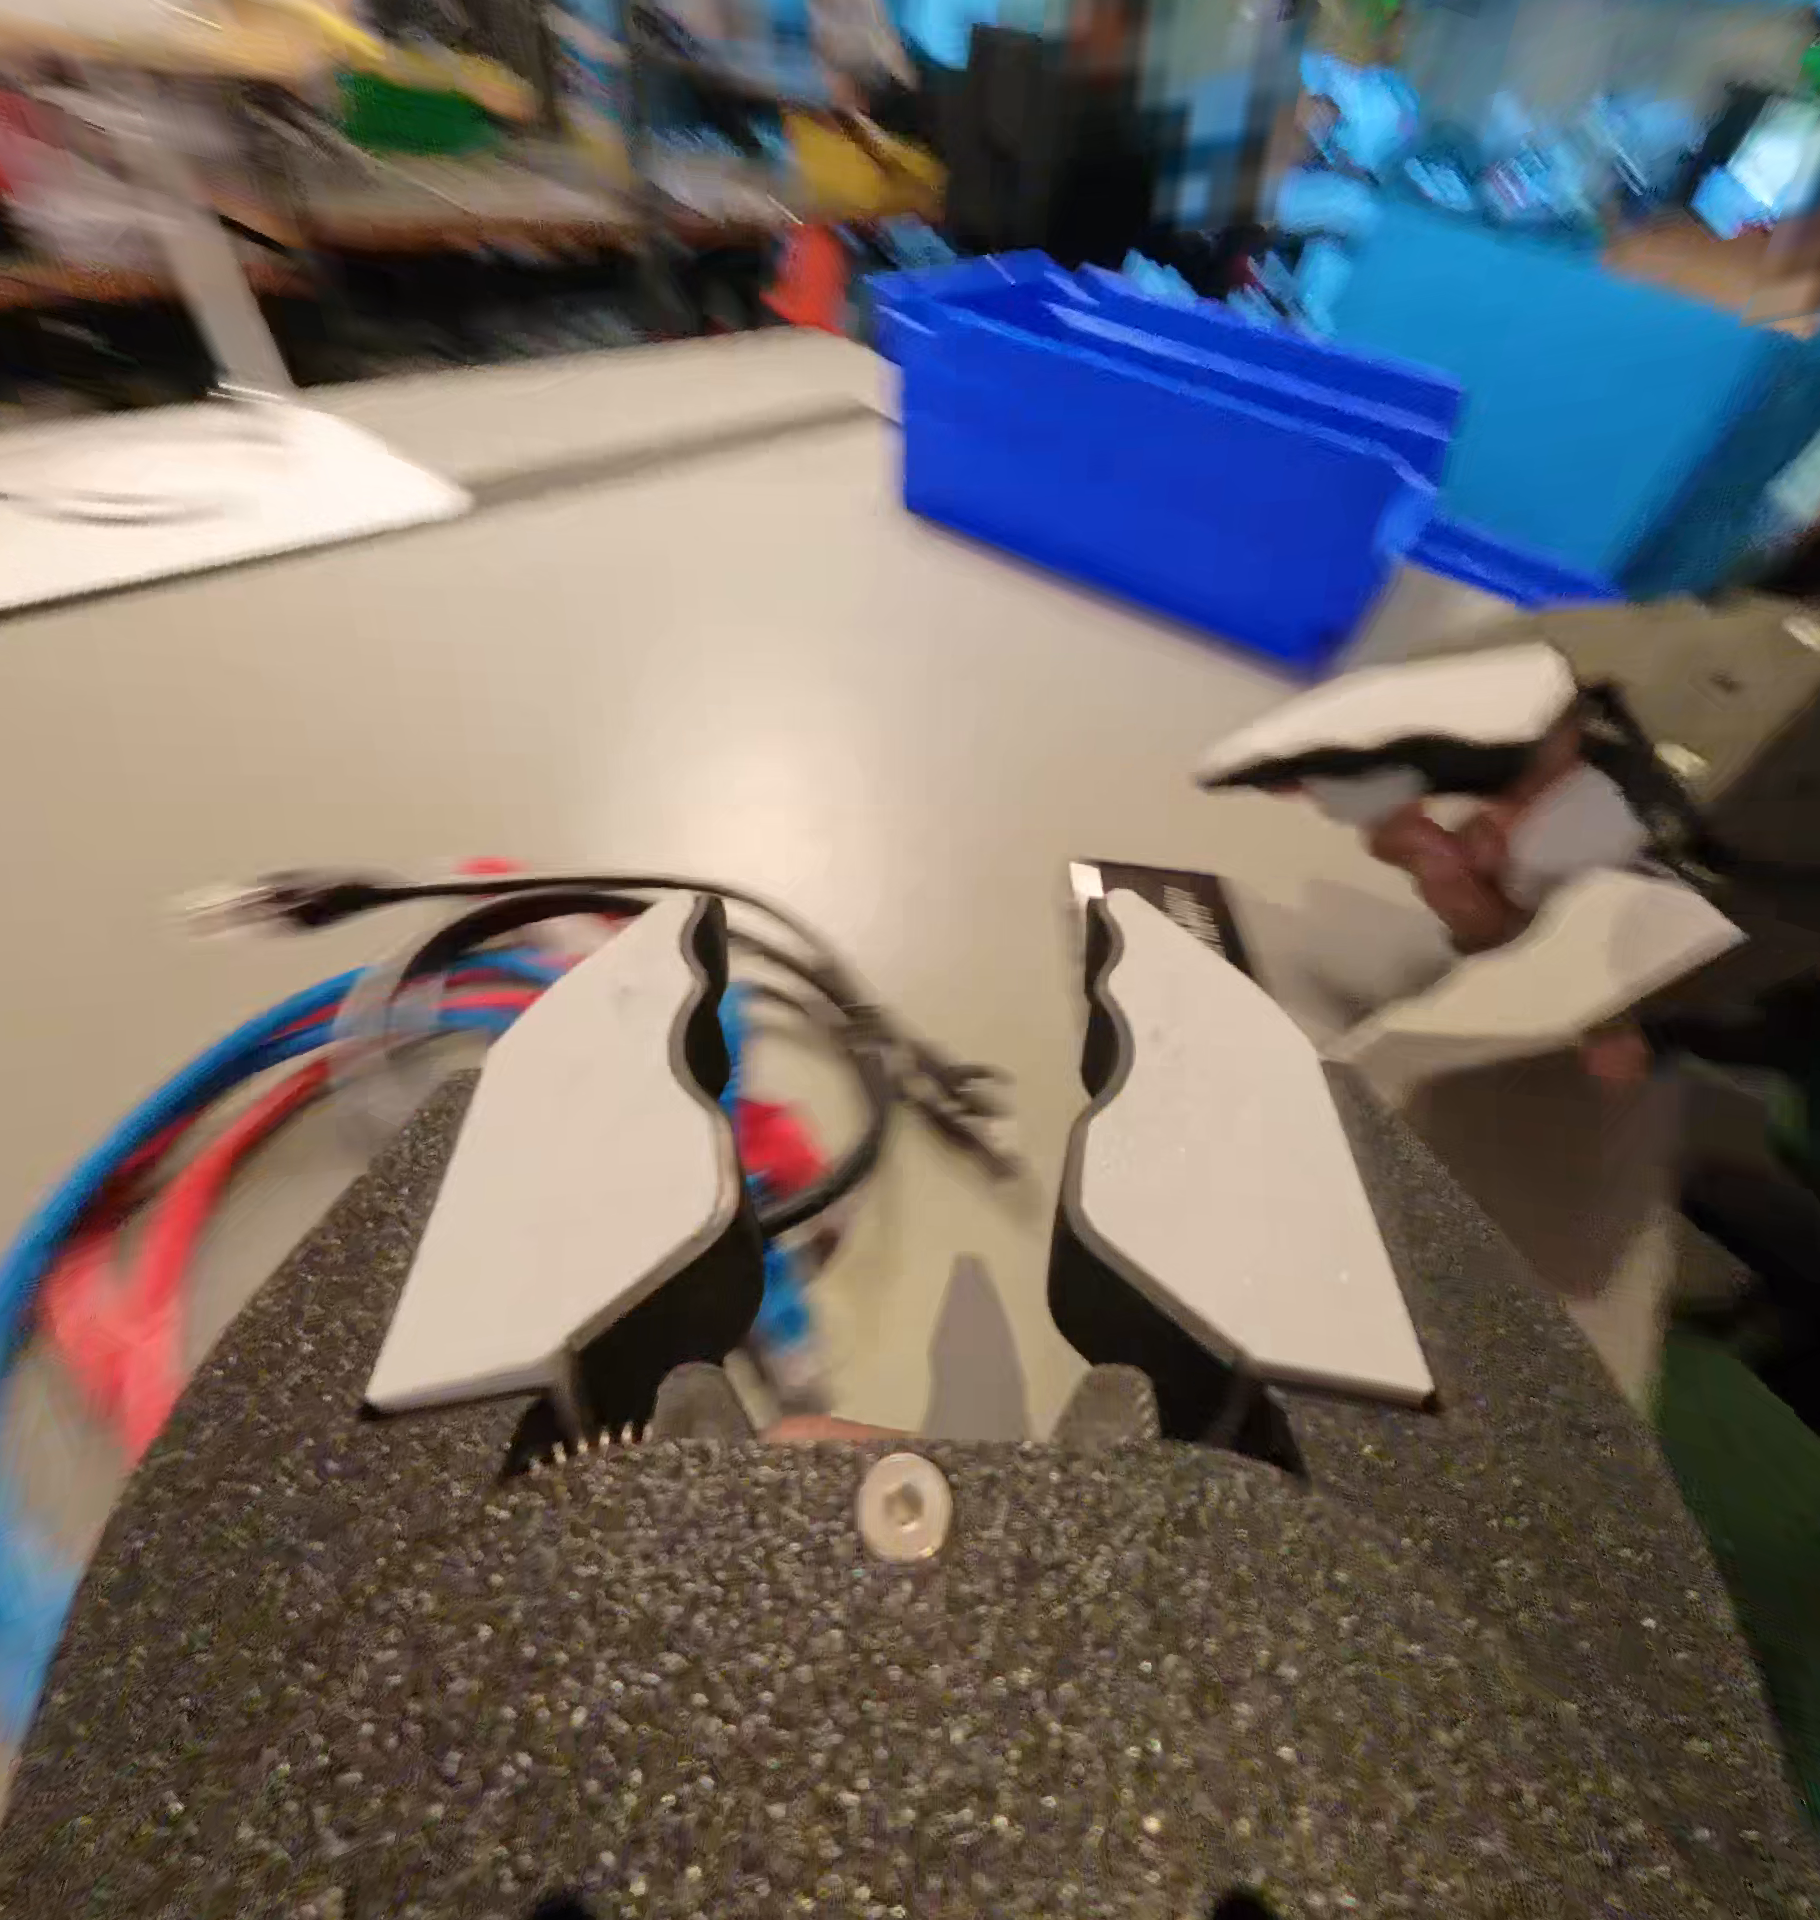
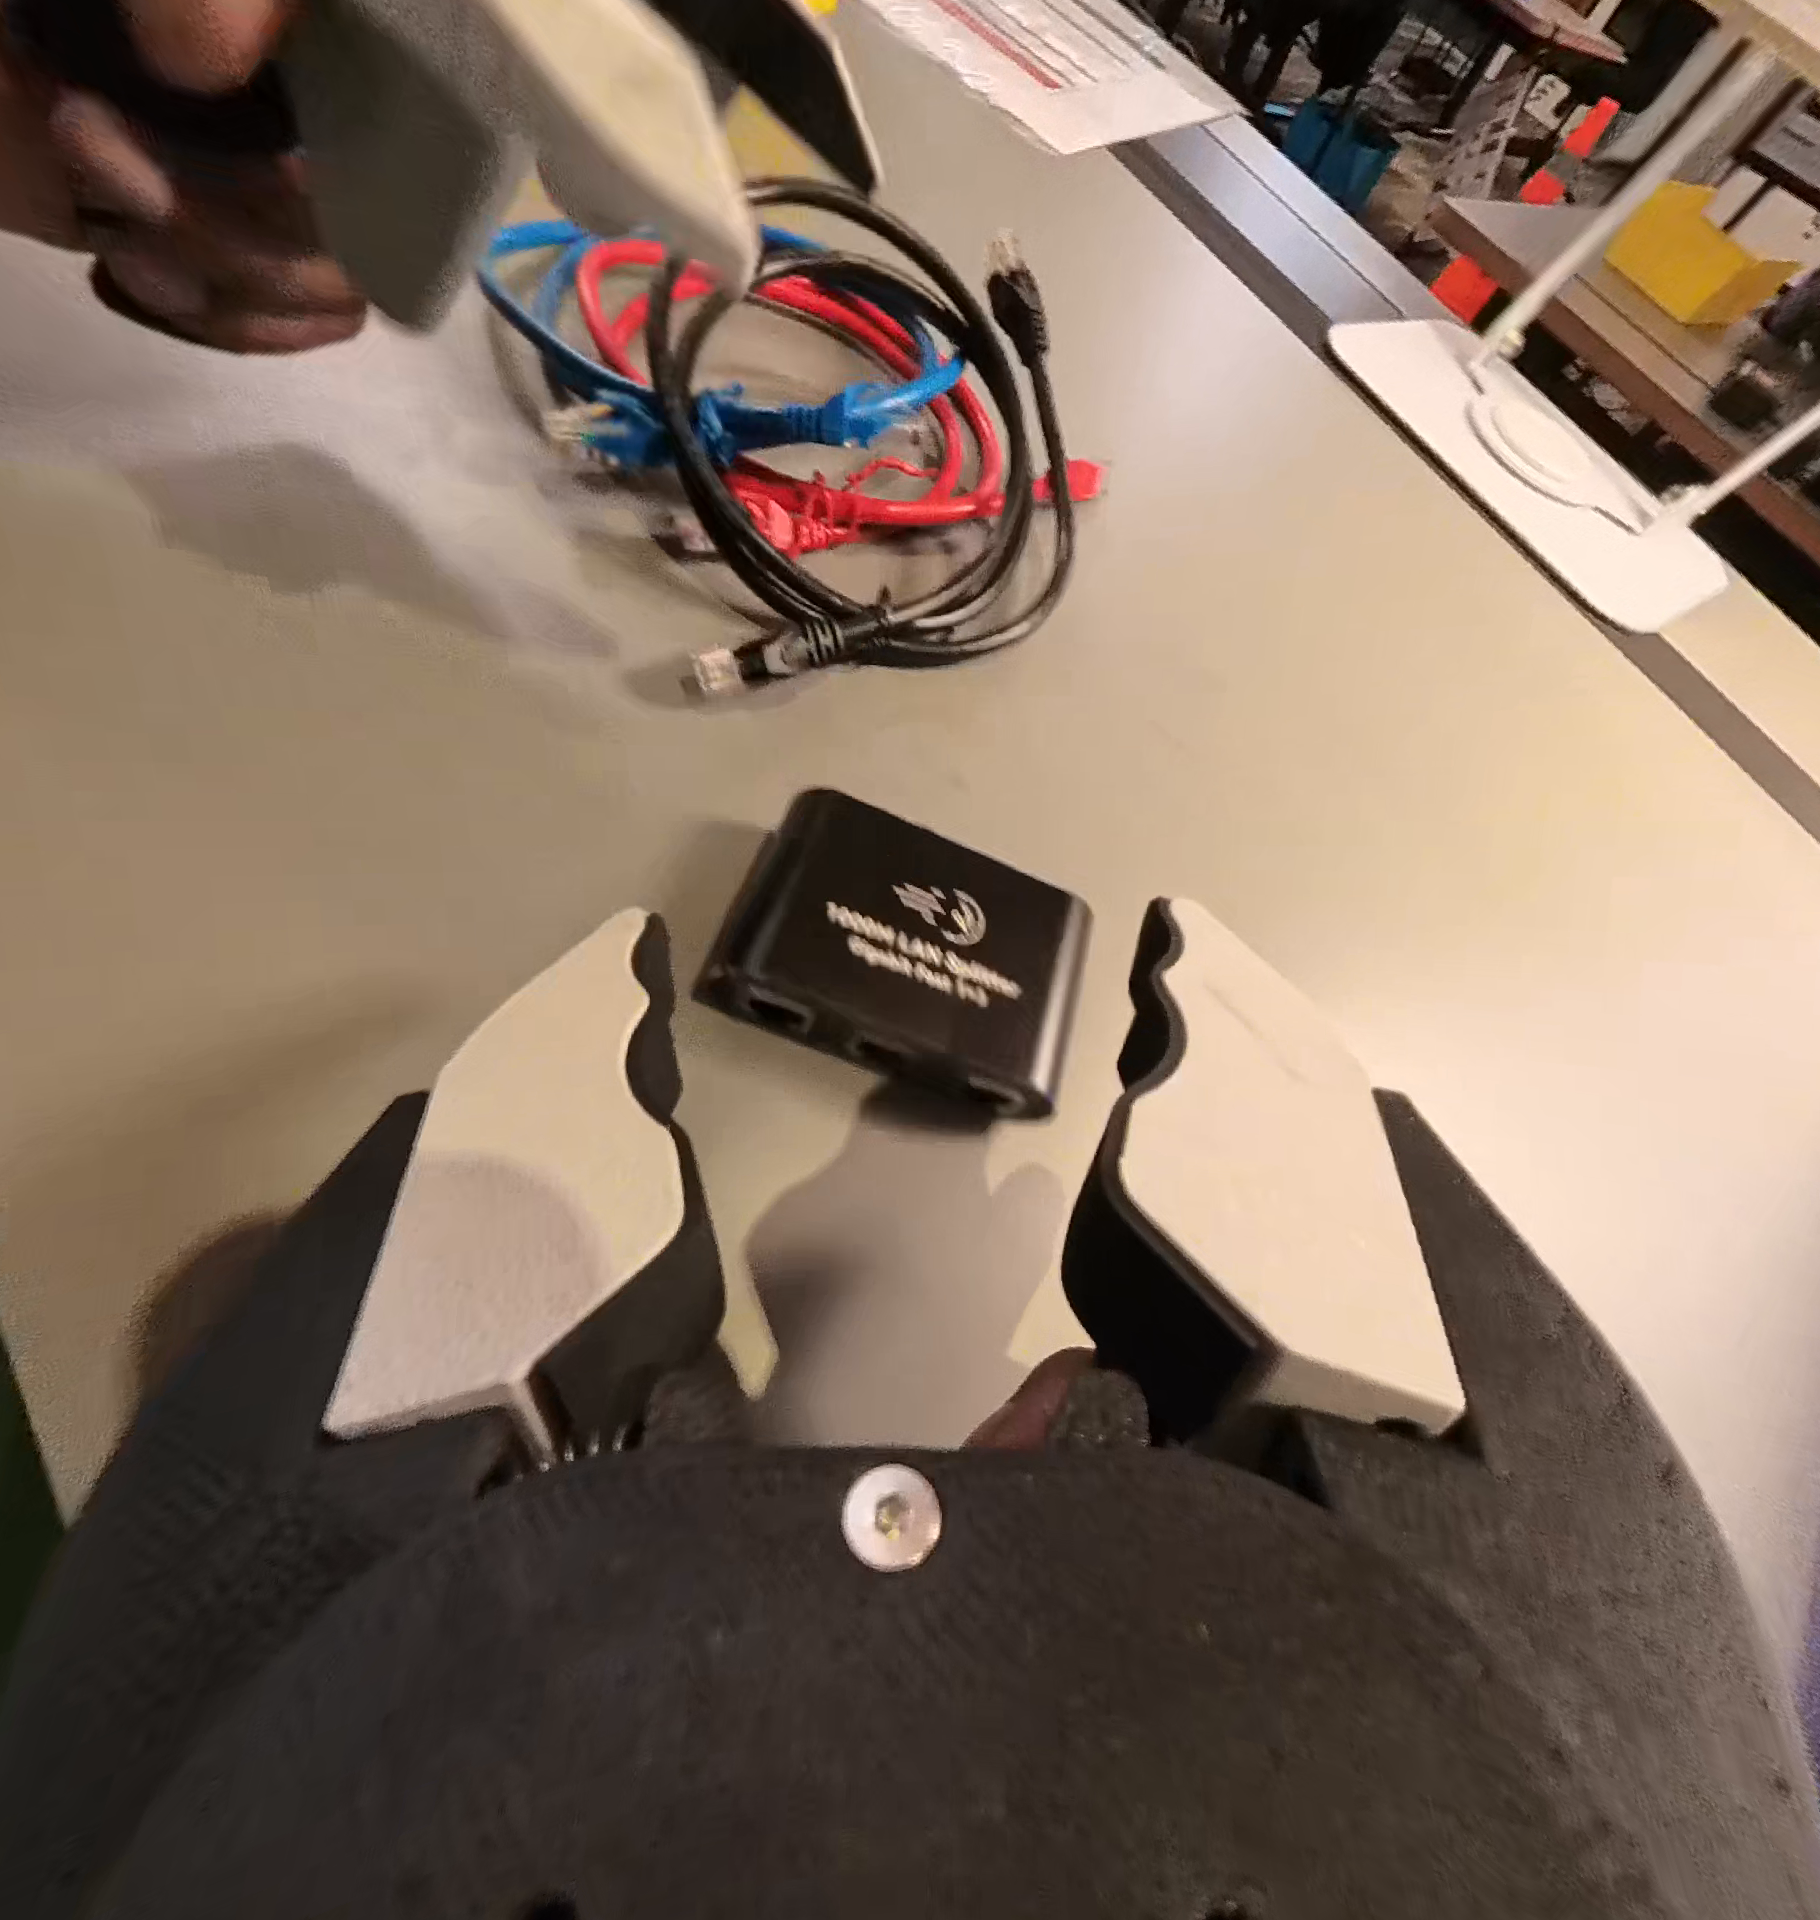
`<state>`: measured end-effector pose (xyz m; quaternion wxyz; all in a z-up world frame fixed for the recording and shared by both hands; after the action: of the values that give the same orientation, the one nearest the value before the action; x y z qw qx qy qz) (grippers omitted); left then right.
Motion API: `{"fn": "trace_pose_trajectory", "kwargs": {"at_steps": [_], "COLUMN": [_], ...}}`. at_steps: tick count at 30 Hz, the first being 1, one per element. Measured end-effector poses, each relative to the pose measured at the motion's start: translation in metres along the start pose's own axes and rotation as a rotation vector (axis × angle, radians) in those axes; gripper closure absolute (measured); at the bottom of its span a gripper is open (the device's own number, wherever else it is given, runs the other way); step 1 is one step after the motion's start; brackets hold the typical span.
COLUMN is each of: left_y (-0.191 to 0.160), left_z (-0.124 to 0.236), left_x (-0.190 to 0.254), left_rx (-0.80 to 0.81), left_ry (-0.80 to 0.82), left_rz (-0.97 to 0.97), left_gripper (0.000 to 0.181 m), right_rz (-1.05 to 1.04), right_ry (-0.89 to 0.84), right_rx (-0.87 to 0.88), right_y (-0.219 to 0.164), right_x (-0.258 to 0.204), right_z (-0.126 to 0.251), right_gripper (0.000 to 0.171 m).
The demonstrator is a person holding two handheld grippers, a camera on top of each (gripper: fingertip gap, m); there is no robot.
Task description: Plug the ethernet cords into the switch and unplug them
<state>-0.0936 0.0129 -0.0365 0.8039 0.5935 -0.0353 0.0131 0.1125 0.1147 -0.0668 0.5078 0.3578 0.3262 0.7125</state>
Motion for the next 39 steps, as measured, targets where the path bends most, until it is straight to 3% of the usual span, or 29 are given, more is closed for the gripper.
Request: {"fn": "trace_pose_trajectory", "kwargs": {"at_steps": [1, 3, 6, 9, 14, 17, 24, 39], "left_y": [-0.006, -0.018, -0.023, -0.029, -0.031, -0.030, -0.030, -0.031], "left_z": [0.011, 0.035, 0.069, 0.085, 0.086, 0.085, 0.083, 0.086], "left_x": [-0.020, -0.049, -0.060, -0.066, -0.065, -0.064, -0.065, -0.061], "left_rx": [0.052, 0.119, 0.330, 0.451, 0.450, 0.435, 0.412, 0.434], "left_ry": [0.100, 0.264, 0.265, 0.287, 0.260, 0.264, 0.257, 0.243], "left_rz": [0.047, 0.154, 0.306, 0.398, 0.428, 0.414, 0.428, 0.413], "left_gripper": [0.115, 0.116, 0.125, 0.128, 0.131, 0.131, 0.132, 0.133], "right_rz": [0.012, 0.035, 0.067, 0.085, 0.154, 0.148, 0.290, 0.214], "right_ry": [0.013, 0.026, 0.087, 0.135, 0.109, 0.088, 0.042, -0.043], "right_rx": [-0.004, -0.020, -0.045, -0.104, -0.276, -0.307, -0.377, -0.199], "right_y": [0.005, 0.016, 0.035, 0.053, 0.058, 0.062, 0.062, 0.064], "right_x": [-0.002, -0.006, -0.010, -0.009, 0.000, 0.003, -0.003, 0.013], "right_z": [-0.007, -0.023, -0.049, -0.072, -0.109, -0.118, -0.122, -0.084], "right_gripper": [0.087, 0.091, 0.105, 0.106, 0.110, 0.120, 0.152, 0.159]}}
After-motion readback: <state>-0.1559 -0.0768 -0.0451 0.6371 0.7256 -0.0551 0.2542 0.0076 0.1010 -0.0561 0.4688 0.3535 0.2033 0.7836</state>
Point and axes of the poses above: each gripper's, where its closed fingertips meet, z back along the fingers, y out of its top, x = y × z across the jaws, the point moved 9 cm from there along z, back along the fingers, and after that the axes turned 13 degrees about y, right-handed, at the moved point
